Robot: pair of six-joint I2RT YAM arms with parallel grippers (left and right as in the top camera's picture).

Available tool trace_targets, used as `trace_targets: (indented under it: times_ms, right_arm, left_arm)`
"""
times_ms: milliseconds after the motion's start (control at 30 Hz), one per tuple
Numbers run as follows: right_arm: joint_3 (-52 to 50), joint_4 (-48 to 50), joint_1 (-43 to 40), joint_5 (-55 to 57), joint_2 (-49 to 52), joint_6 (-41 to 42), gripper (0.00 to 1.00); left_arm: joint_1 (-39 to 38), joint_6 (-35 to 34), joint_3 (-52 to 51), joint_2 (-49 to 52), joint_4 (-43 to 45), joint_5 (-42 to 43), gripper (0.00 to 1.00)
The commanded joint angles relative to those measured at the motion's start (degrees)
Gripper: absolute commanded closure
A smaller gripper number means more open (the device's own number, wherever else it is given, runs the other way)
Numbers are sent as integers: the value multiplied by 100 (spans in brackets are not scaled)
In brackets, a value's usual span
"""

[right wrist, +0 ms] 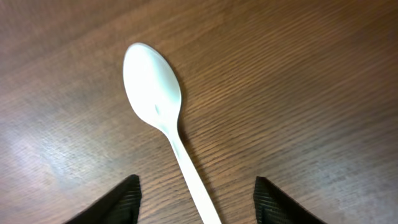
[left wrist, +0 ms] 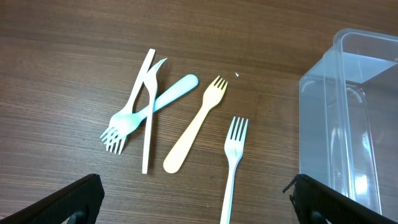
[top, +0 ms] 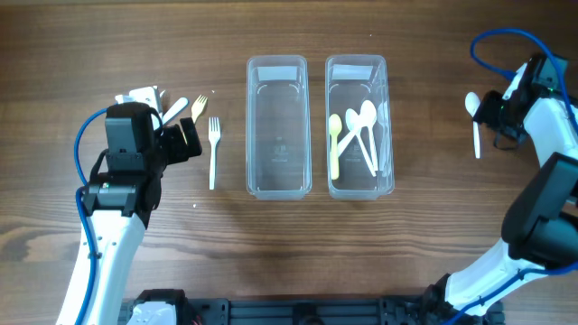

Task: Pack container
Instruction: 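Grasp the last white spoon with the right gripper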

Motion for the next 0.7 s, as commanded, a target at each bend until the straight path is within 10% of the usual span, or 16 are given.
trace_targets:
  times_ms: [0, 667]
  right_arm:
    - [-72, 28, 11, -155, 179, -415, 50]
    - [-72, -83, 35, -153, 605, -881, 65]
  left_arm:
    - [48, 131, 127, 22, 11, -33, 0]
    - [48, 131, 127, 22, 11, -33, 0]
